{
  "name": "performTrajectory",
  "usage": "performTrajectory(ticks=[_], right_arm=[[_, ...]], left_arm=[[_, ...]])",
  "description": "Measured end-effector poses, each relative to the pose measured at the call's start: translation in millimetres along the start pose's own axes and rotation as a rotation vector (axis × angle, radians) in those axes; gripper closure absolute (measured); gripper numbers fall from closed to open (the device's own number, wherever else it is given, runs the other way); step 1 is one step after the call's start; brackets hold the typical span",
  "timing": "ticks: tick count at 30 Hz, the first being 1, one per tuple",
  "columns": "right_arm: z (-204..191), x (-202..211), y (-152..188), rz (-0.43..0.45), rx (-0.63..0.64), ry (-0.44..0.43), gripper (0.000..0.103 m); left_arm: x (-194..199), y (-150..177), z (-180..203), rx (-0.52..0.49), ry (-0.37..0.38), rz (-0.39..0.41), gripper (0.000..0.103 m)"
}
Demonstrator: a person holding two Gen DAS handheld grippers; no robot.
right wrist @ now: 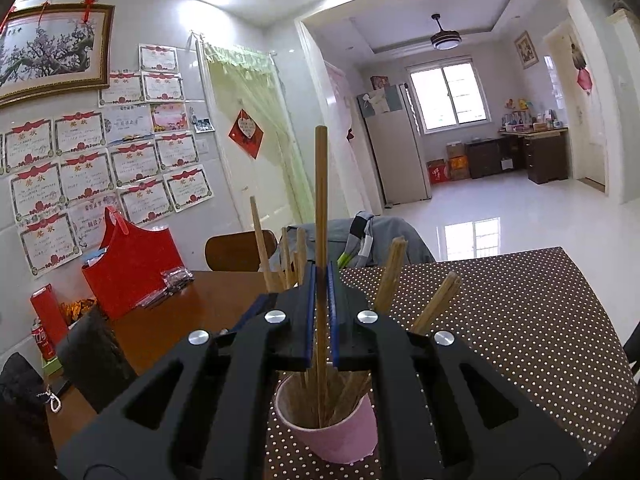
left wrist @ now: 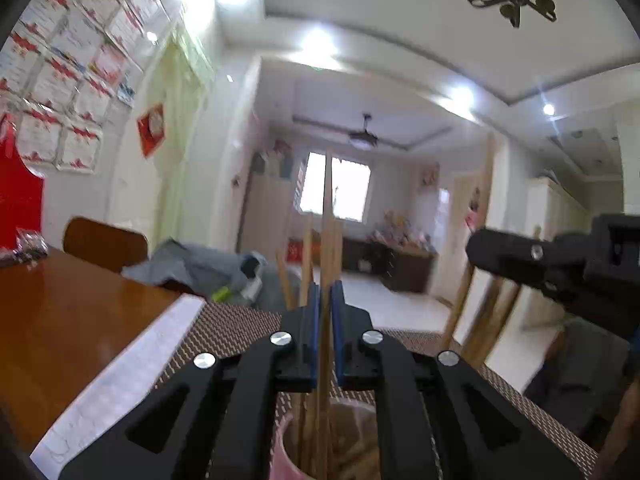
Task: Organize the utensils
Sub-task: 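Lower the chopsticks into the cup and open both tools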
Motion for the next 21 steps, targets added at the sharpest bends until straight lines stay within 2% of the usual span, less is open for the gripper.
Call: performTrajectory(ticks=[1,2,4,11,15,17,21], right_arm=[[-1,0,1,-0.006,0.001,-0.001,0.097],[-3,-1,1,-0.011,0.003,-0.001,0.097],[-5,-1,3,-0.020,0.008,0.003,0.097],[-8,1,9,-0.039,0.013,0.024,0.097],[-10,2,10,-0.046,0.012,0.031,0.097],[-12,3,10,-0.050,0.014,0.033,0.097],[-17,1,15,-0.068,0.021,0.034,0.097]], left_arm=[[1,1,0,-0.015,0.006,-0.017,0.089],[2,3,1,-0.028,0.007,-0.026,0.072],[11,3,-1,-0.051,0.007,-0.027,0.065],[30,-7,-14,-0.021,-0.005,-0.051,0.055],[33,-12,-21,-0.022,-0.051,-0.097,0.054],[33,-14,-24,-0.035,-0.080,-0.137,0.050],[35,-14,-28,-0.061,-0.125,-0.206,0.050]])
Point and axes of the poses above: each gripper's, at about its wrist camera, not at the fingertips, and x roughly against the way its jaws point, z to its right, y to its underside, the point moved 1 cm from there along -x, roughly the way its jaws point, and after that the axes turned 2 degrees about x, right-handed, at the moved point
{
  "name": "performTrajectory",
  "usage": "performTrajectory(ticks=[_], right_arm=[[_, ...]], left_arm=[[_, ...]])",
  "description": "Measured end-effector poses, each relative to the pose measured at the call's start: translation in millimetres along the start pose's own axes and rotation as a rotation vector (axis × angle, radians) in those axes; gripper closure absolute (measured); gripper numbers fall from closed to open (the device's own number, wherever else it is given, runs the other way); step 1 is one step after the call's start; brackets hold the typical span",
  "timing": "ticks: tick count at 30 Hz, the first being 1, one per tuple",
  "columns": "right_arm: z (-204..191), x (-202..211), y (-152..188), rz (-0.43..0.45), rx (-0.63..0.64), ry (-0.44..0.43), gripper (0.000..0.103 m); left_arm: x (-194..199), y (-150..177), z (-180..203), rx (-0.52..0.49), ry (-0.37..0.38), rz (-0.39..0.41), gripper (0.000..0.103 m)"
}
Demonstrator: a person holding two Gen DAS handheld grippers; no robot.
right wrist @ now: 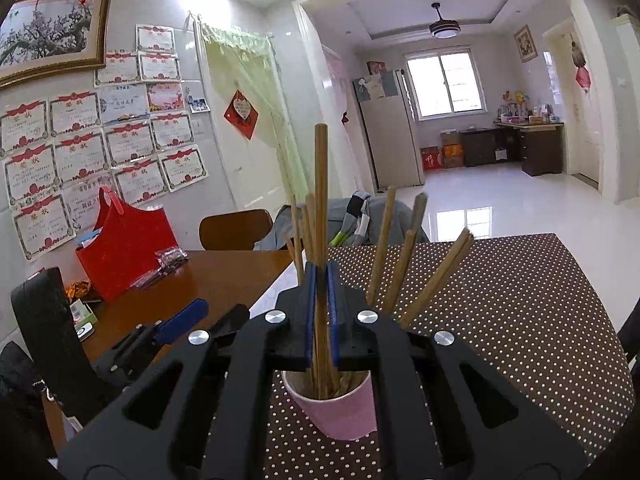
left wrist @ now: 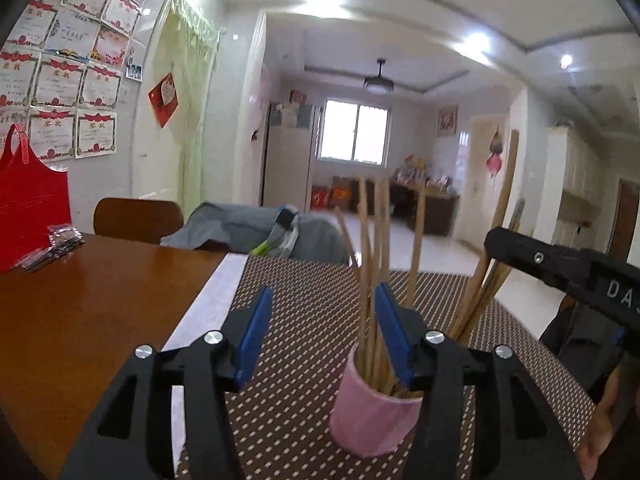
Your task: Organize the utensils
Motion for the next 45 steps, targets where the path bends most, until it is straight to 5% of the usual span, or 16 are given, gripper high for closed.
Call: performTrajectory(ticks=[17,28,30,33,45], right_arm=[[-7,-22,31,-0.101,0.008,0.050,0.097],[-16,-4,27,-0.083,0.026,0.086,0.095],[-20,0,25,-0.078,0.035,0.092,0.090],[-23,12,26,-0.052,0.042,0.106,0.054],[-31,78,23,0.036,0.062,0.143,0.040]], left_arm=[[31,2,-17,-0.005,-0.054,-0.027,0.045],[55,-1,-18,-0.014,-0.060,-0.021,0.043],[61,-2,-18,-0.022,-0.064,-0.020,0.041],[68,-3,-17,-0.030,-0.069,-0.022,0.041],[112,-5,-6,-0.051,-0.040,0.008,0.035]])
Point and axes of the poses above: each gripper's, at about its wrist camera, not at the fingertips, and x roughly against the way its jaws point, z to its right, y to its underside, the point moved 1 cm from there along -x, roughly the way its jaws point, and after that the axes turned 2 degrees about x, right-handed, at the moved point
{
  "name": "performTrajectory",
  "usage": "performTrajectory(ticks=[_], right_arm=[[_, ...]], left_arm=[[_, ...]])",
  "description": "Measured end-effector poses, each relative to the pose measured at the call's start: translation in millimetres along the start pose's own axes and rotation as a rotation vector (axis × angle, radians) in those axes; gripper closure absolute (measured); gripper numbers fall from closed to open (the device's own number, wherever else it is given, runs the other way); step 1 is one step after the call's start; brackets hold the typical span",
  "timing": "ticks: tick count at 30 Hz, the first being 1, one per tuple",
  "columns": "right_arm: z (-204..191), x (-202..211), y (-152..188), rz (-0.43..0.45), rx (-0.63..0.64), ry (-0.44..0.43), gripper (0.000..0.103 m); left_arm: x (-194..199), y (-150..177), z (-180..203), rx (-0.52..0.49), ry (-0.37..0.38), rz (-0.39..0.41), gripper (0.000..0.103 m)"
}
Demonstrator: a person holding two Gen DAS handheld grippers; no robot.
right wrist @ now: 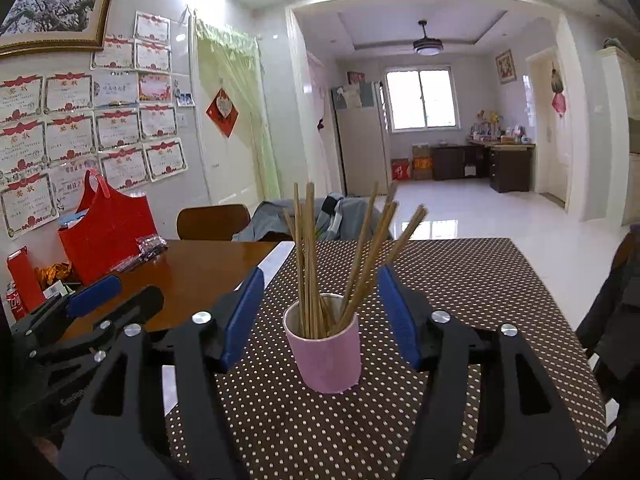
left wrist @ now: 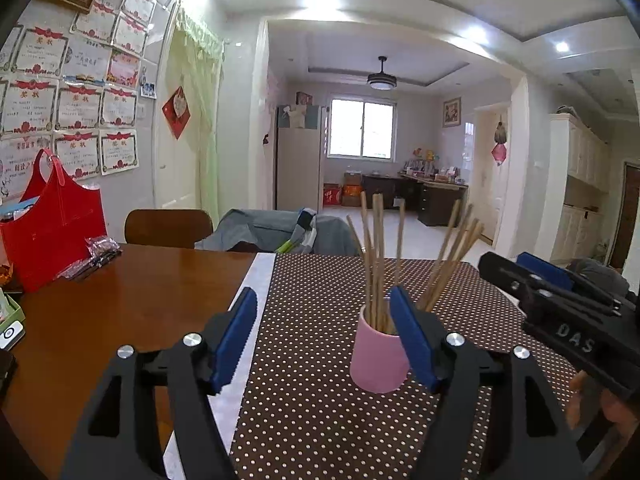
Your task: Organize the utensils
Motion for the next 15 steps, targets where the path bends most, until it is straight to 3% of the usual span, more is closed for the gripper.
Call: performTrajectory(ticks=[8,15], right_arm=[[-4,65,16,0.047,0.005,0.053,0.023],[-7,109,26,0.077,-0.022,0.082,0.015]], left_arm=[[49,0,12,-0.040,0.002,0.069,0.031],[89,6,27,-0.131,-0.021,0.111,0.023]])
Point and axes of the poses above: each gripper's, at about its wrist camera, not at the fingertips, and x roughly against the way its jaws point, z to its right, y to its underside, the point moved 1 cm from there along -x, roughly the way its jaws point, and after that the axes turned 2 degrees about x, right-handed, at the moved point
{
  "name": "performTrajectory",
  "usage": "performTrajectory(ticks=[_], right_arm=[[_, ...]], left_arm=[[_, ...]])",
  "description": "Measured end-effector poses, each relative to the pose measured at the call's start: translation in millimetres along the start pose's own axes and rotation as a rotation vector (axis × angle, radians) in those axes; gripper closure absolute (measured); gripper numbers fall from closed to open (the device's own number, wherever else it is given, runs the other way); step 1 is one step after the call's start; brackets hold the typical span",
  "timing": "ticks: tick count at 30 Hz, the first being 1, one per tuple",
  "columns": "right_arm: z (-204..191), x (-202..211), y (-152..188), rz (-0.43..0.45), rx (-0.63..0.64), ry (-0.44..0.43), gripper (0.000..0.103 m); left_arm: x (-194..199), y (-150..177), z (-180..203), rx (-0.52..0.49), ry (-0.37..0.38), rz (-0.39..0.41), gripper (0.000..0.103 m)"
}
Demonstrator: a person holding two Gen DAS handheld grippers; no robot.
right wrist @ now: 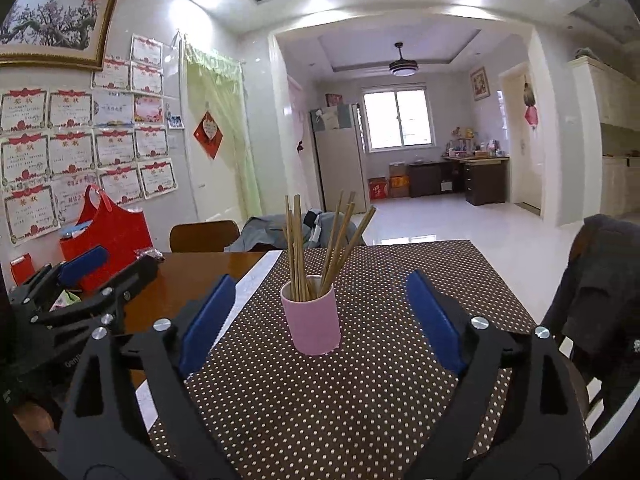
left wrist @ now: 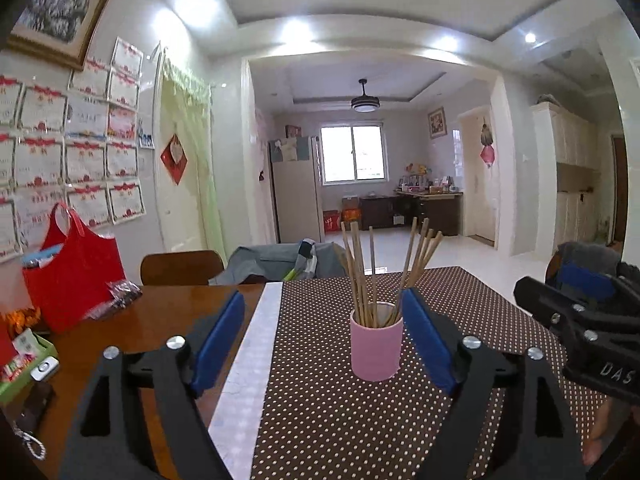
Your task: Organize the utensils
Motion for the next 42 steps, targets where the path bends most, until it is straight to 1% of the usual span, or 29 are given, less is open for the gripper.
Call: performTrajectory(ticks=[4,7,10,13,18,23,27,42], right_arm=[[-6,20,2,0.025,0.007,0.015,0.014],[-19,30,2,0.053,0.071,0.038,0.012],[-32,44,2,0.110,0.136,0.078,0.009],[-36,48,0,0.128,0.156,0.089,0.008],[-35,49,-2,0.126,0.136,0.076,0.008],[-33,47,-2,0.121,0.134,0.080,0.008],[-33,46,-3,0.117,0.140,0.089,0.008],[-29,42,-4,0.107,0.124,0.074,0.008]], left_arm=[[19,-2,0,0.009,0.015,0.016,0.023],[29,-3,-3,0.034,0.033,0.022,0.021],[37,-4,-5,0.033,0.036,0.031,0.021],[41,-6,-6,0.035,0.033,0.029,0.021],[43,-8,-11,0.058,0.051,0.032,0.021],[43,-8,-8,0.049,0.036,0.044,0.021],[43,-8,-7,0.049,0.037,0.047,0.020],[41,-9,-2,0.040,0.032,0.061,0.021]])
Point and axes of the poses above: each gripper's, at about its wrist camera, not at the fingertips, and x roughly against the way its jaws point, z to its right, y to its underside, the point moved 1 cm from there along -x, roughly the way its jaws point, and after that the axes turned 2 degrees about x, right-handed, at the moved point
